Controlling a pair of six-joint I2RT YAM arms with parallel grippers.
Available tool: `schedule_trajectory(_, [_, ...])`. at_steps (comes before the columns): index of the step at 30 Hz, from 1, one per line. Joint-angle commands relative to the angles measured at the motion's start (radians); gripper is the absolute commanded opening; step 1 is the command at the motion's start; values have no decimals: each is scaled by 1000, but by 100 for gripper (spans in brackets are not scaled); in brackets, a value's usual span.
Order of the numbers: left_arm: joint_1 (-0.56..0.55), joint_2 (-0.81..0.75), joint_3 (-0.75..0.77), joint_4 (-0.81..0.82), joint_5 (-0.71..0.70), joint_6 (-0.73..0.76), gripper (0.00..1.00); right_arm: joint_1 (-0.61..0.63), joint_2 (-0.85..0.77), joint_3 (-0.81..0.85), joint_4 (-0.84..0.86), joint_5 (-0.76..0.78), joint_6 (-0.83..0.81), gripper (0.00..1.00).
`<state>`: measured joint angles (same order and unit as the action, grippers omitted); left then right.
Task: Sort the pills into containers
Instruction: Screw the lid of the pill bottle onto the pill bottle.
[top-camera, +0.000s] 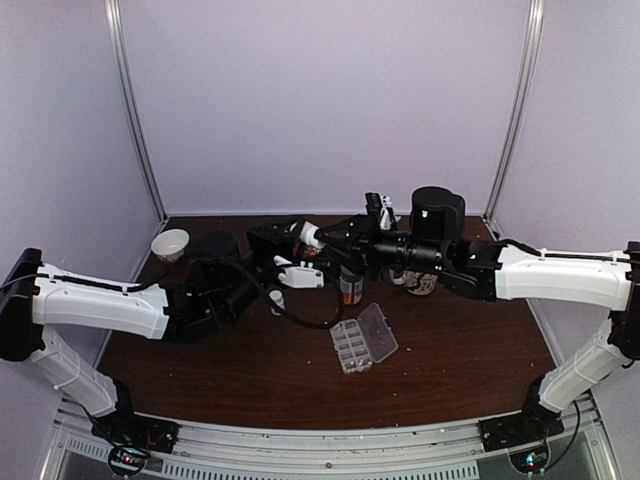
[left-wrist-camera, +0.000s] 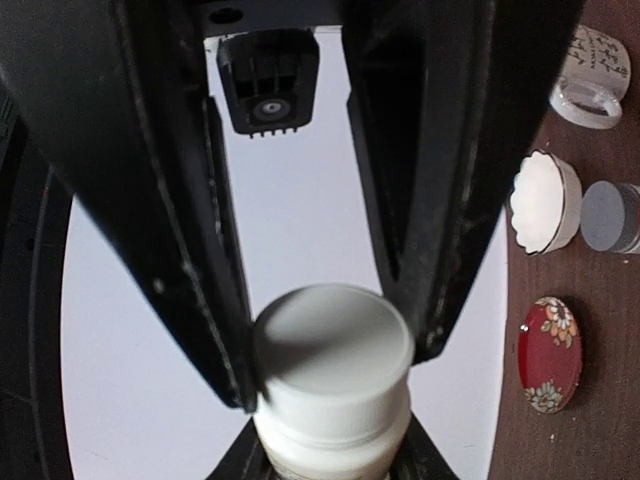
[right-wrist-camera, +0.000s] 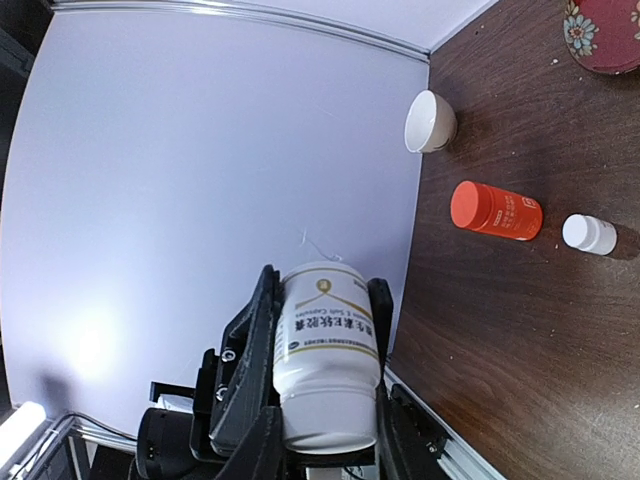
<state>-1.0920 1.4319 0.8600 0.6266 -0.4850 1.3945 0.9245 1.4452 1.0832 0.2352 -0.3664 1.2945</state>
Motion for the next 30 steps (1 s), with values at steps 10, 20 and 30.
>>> schedule_trajectory(10, [73, -217, 62, -499, 433, -561, 0, -105, -277, 50, -252, 52, -454, 75])
schedule_trajectory(20, [136, -67, 307, -978, 1064, -865, 0, -16, -197, 393, -867, -31, -1553, 69])
schedule_trajectory(30, [137, -25, 368, -1012, 1153, -954, 0, 129, -66, 477, -1066, 62, -1793, 68])
